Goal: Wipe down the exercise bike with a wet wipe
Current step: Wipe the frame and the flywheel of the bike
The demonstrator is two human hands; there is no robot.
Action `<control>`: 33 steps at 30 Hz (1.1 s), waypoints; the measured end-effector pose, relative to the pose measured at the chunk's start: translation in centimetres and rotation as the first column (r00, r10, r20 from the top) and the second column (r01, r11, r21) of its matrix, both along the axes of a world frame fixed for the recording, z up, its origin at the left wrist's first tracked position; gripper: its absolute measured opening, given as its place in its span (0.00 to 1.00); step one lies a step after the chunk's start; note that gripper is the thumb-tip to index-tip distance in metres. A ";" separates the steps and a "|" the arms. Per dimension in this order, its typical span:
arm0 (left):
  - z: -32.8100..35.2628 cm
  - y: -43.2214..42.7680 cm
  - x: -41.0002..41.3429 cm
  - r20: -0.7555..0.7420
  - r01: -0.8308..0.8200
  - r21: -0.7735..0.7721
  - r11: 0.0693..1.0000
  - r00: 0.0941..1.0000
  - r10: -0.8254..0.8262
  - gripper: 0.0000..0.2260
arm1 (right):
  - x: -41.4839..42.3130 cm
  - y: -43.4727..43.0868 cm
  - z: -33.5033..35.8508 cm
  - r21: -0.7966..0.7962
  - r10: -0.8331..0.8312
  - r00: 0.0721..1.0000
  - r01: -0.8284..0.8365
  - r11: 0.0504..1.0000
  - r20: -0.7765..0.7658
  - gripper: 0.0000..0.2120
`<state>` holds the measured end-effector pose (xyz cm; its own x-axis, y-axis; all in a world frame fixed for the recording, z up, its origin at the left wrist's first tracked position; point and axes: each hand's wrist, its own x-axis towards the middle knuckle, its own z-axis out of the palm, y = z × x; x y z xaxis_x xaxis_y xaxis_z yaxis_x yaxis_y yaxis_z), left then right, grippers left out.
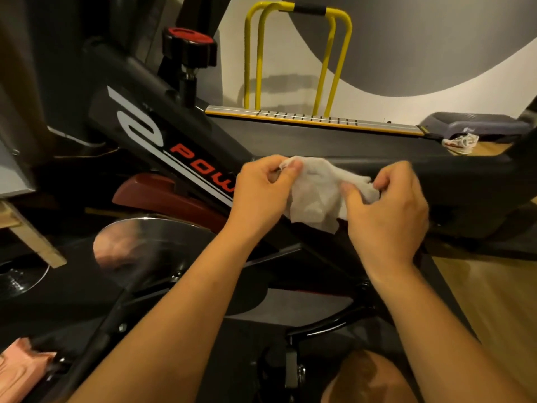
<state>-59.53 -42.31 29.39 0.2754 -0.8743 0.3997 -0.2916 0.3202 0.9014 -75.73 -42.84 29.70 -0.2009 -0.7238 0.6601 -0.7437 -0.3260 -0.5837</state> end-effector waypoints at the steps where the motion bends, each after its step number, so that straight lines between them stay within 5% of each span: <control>1: -0.1 0.0 0.2 0.008 0.016 0.004 1.000 1.000 -0.016 0.09 | 0.0 0.6 -0.6 0.044 0.007 1.000 -0.008 0.999 0.029 0.16; 3: -0.1 0.0 0.5 0.013 0.043 0.002 0.999 0.999 -0.043 0.09 | 0.3 1.5 -1.4 0.167 0.172 0.948 -0.221 0.961 0.268 0.11; 6: 0.2 -0.1 0.7 0.023 0.044 -0.004 0.999 0.999 -0.044 0.09 | 2.1 2.7 -1.0 0.222 0.368 0.639 -0.652 0.725 0.676 0.03; 10: 0.6 -0.1 1.2 0.109 0.069 0.013 0.998 0.992 -0.070 0.09 | 3.1 3.7 -1.0 0.261 0.431 0.610 -0.730 0.632 0.665 0.07; 15: 0.8 -0.3 1.4 0.200 0.085 0.027 0.996 0.976 -0.089 0.10 | 4.1 6.0 -1.3 0.362 0.492 0.531 -0.842 0.401 0.690 0.08; 17: 1.1 -0.2 1.7 0.197 0.107 0.039 0.994 0.974 -0.113 0.09 | 4.7 5.2 -0.8 0.295 0.519 0.519 -0.840 0.455 0.679 0.07; 21: 1.4 0.0 2.9 0.225 0.230 0.093 0.969 0.943 -0.246 0.08 | 3.8 1.1 -1.2 0.159 0.379 0.661 -0.604 0.781 0.647 0.08; 23: 1.5 0.0 3.1 0.305 0.217 0.104 0.971 0.922 -0.238 0.08 | 2.6 0.3 -1.8 0.116 0.335 0.727 -0.493 0.862 0.600 0.07; 26: 1.8 0.1 2.8 0.363 0.186 0.111 0.976 0.907 -0.214 0.07 | 2.4 0.3 -2.1 0.065 0.404 0.767 -0.497 0.865 0.499 0.04; 29: 1.8 1.1 2.8 0.362 0.128 0.074 0.989 0.921 -0.146 0.07 | 2.9 -0.8 -1.4 0.029 0.479 0.661 -0.603 0.797 0.577 0.05; 31: 0.8 2.3 3.4 0.207 0.016 0.005 1.000 0.978 -0.017 0.07 | 2.2 -1.7 -2.4 0.059 0.467 0.614 -0.642 0.764 0.636 0.07; 33: -1.5 3.9 4.0 0.015 -0.017 0.045 0.999 1.000 0.016 0.07 | 1.0 -1.4 -5.2 0.180 0.410 0.684 -0.618 0.765 0.604 0.09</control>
<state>-55.50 -38.41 27.88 0.2844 -0.8871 0.3636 -0.3095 0.2740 0.9106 -74.70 -44.27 24.47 0.0539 -0.9638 0.2610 -0.0804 -0.2648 -0.9610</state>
